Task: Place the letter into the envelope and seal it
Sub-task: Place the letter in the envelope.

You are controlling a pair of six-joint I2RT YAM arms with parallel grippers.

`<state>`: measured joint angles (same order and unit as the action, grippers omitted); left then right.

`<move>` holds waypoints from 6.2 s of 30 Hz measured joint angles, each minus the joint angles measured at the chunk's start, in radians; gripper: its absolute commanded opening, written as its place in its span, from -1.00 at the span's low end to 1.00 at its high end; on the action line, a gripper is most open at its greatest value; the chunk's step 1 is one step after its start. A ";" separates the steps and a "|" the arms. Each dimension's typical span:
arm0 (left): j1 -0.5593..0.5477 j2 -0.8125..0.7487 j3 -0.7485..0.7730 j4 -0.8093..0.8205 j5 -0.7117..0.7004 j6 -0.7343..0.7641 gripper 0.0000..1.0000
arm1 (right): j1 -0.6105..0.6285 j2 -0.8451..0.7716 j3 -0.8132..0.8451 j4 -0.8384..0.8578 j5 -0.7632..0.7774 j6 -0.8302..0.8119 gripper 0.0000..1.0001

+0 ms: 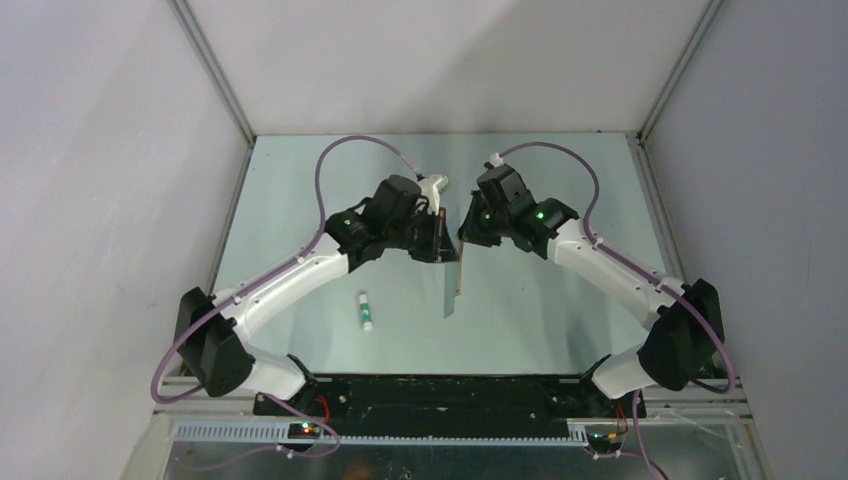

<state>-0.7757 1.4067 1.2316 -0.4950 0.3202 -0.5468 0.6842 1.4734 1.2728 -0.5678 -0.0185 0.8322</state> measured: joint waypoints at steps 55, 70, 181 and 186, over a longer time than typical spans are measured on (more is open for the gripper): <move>0.095 -0.046 0.021 -0.054 0.413 0.292 -1.00 | -0.138 -0.522 -0.109 0.008 -0.146 -0.301 -0.51; 0.095 -0.044 0.093 -0.147 0.501 0.401 -1.00 | 0.058 -0.488 -0.129 0.074 -0.240 -0.465 -0.56; 0.229 0.473 -0.180 0.244 0.223 -0.089 -1.00 | 0.014 0.105 -0.279 0.241 -0.050 0.027 -1.00; 0.229 0.473 -0.180 0.245 0.225 -0.089 -1.00 | 0.039 0.211 -0.279 0.300 -0.086 0.054 -1.00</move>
<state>-0.5472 1.8797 1.0512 -0.2501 0.5449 -0.6357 0.7235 1.6848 0.9936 -0.2676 -0.1043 0.8864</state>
